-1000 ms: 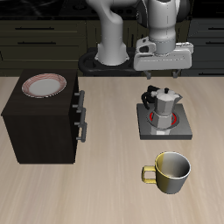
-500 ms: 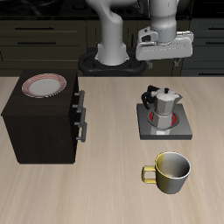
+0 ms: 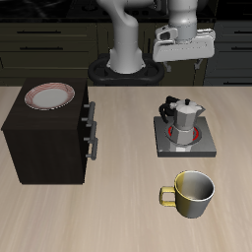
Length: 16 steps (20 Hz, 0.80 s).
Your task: Place moka pot on the flat stove and turn off the stove
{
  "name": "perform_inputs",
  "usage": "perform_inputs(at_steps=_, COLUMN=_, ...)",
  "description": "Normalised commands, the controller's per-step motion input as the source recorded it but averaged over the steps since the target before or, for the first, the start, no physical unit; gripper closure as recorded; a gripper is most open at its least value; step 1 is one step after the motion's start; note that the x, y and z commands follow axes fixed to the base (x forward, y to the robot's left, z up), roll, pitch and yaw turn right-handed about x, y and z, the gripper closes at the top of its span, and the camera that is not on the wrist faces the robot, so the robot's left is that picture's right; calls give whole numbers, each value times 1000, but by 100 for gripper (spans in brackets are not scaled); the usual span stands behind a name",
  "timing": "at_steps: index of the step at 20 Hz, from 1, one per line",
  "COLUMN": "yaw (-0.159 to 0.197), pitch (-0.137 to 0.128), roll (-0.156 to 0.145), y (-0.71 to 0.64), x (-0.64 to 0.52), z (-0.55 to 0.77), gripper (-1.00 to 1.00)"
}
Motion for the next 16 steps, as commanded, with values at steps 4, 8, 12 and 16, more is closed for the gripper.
perform_inputs(at_steps=4, yaw=45, pitch=40, roll=31, y=147, x=-214, z=-290, gripper=-100)
perform_inputs(at_steps=8, yaw=44, pitch=14, roll=5, y=26, x=-173, z=-234, gripper=-100)
perform_inputs(at_steps=12, yaw=59, pitch=-12, roll=25, y=-40, x=-256, z=-122, gripper=-100)
perform_inputs(at_steps=16, yaw=57, pitch=-18, roll=6, y=-70, x=-354, z=19, gripper=-100)
